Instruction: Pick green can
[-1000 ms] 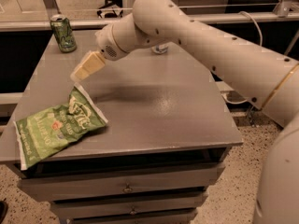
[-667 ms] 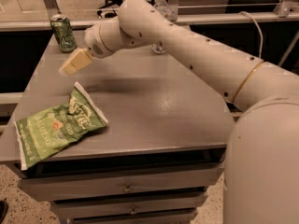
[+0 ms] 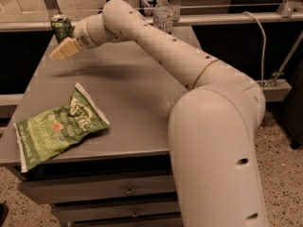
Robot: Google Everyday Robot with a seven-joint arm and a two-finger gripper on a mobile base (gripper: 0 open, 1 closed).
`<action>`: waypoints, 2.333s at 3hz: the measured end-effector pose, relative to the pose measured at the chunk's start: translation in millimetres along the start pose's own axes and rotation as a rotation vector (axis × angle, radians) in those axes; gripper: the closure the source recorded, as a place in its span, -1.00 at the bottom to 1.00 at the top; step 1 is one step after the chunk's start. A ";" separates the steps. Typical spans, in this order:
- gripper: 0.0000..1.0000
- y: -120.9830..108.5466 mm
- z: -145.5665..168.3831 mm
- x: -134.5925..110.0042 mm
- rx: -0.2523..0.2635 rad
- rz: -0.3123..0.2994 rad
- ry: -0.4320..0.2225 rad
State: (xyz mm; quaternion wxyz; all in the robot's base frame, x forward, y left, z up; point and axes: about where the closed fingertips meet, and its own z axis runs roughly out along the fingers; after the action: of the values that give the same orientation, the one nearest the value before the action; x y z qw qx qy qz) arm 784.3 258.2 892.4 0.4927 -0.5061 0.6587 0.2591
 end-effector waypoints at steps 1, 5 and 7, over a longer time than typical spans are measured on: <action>-1.00 -29.4 18.6 -8.3 0.036 0.025 -0.037; 0.41 -36.4 43.5 -8.8 0.072 0.154 -0.168; 1.00 -2.7 -24.5 -26.0 -0.105 0.143 -0.297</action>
Offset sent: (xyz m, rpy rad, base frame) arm 0.0686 0.0257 0.0064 0.1997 0.0582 -0.0711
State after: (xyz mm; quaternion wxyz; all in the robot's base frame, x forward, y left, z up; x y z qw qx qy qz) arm 777.4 247.4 925.8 0.5380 -0.4392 0.5984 0.3995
